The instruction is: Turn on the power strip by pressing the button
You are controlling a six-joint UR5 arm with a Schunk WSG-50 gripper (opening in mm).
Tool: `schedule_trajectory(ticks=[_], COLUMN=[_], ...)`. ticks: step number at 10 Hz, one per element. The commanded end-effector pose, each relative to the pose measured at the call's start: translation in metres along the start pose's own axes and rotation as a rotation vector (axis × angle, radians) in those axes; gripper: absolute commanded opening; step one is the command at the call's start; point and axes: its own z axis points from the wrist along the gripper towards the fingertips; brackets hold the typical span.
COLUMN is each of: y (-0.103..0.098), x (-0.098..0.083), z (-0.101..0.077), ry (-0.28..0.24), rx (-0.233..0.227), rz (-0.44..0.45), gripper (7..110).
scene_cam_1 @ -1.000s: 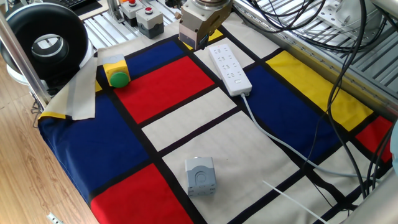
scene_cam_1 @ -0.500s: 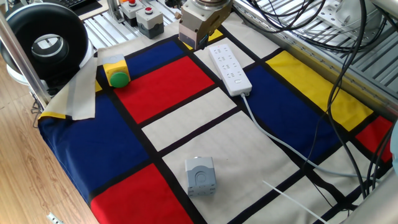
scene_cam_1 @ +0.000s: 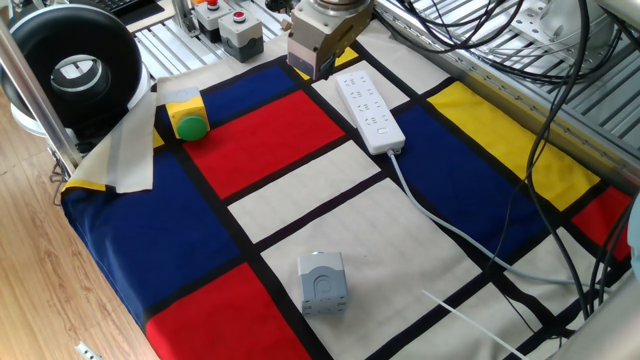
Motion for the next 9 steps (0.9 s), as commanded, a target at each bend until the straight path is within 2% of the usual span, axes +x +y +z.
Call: schedule_trajectory(ticks=[1,9], y=[0.0019,0.0022], x=[-0.0011,0.0021], z=[-0.0012,-0.0037], ry=[-0.005,0.008], rx=[-0.011,-0.012], rz=[0.006,-0.019], gripper=[7,7])
